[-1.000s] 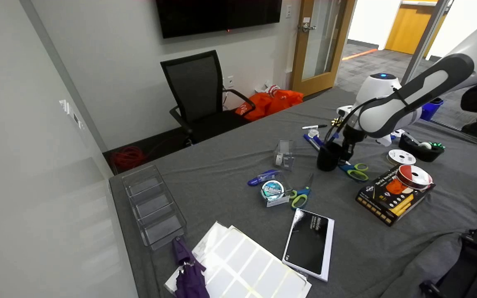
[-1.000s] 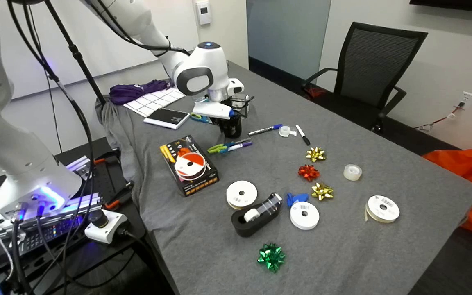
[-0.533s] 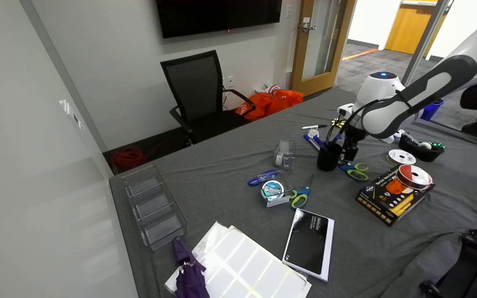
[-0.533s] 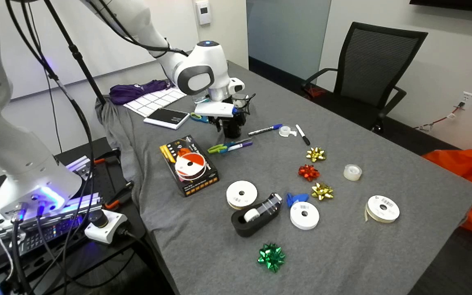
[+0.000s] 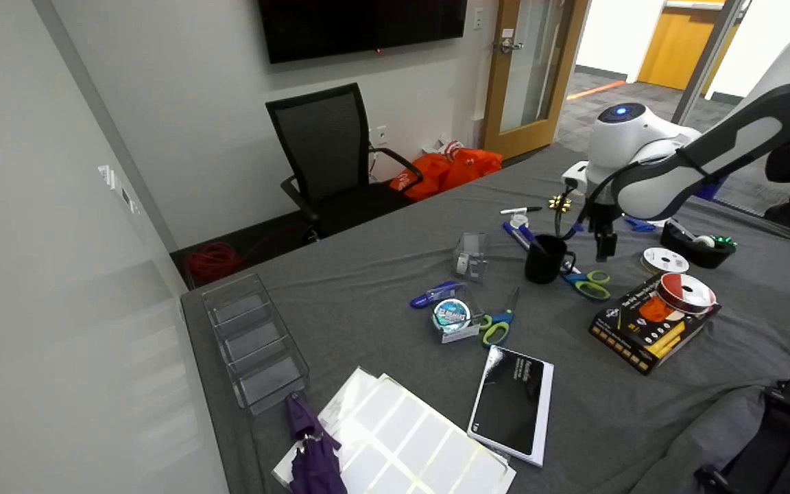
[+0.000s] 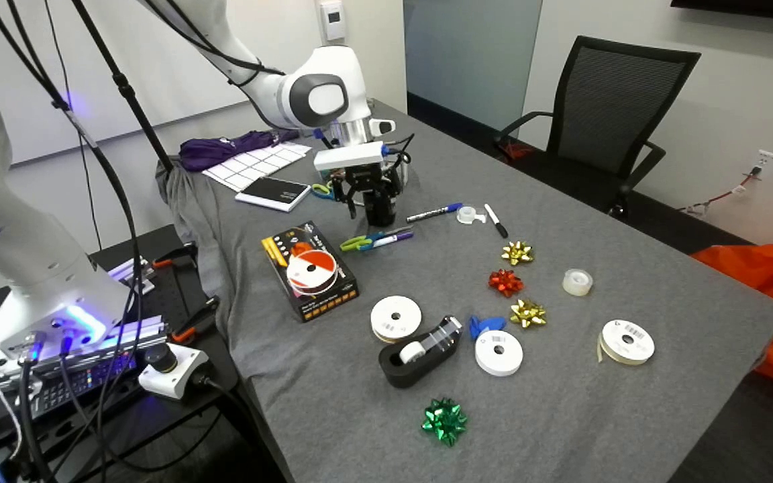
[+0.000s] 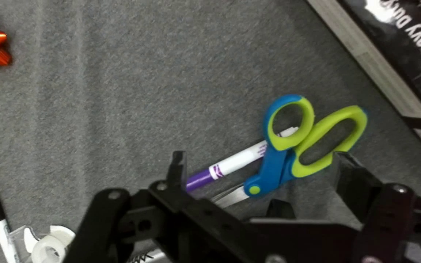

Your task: Pick up the black mug and move it to the right of the table in between the two scissors

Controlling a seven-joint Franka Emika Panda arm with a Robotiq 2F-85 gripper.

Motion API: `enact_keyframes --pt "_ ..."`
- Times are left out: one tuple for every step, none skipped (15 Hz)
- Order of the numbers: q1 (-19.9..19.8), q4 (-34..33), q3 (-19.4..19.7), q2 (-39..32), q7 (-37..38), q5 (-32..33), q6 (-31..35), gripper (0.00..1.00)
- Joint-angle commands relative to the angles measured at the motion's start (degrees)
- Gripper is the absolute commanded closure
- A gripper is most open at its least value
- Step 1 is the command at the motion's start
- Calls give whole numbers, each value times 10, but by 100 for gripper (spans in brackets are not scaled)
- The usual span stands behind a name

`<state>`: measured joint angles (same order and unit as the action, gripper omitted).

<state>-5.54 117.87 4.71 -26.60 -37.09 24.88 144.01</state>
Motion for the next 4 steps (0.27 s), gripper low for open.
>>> enact_keyframes --pt "-19 26 -35 49 -74 -35 -70 0" --pt "-22 27 -42 57 -95 -50 -85 0" --pt "-23 28 -46 65 -112 -62 -97 0" --pt "-25 28 -50 72 -132 -78 -109 0"
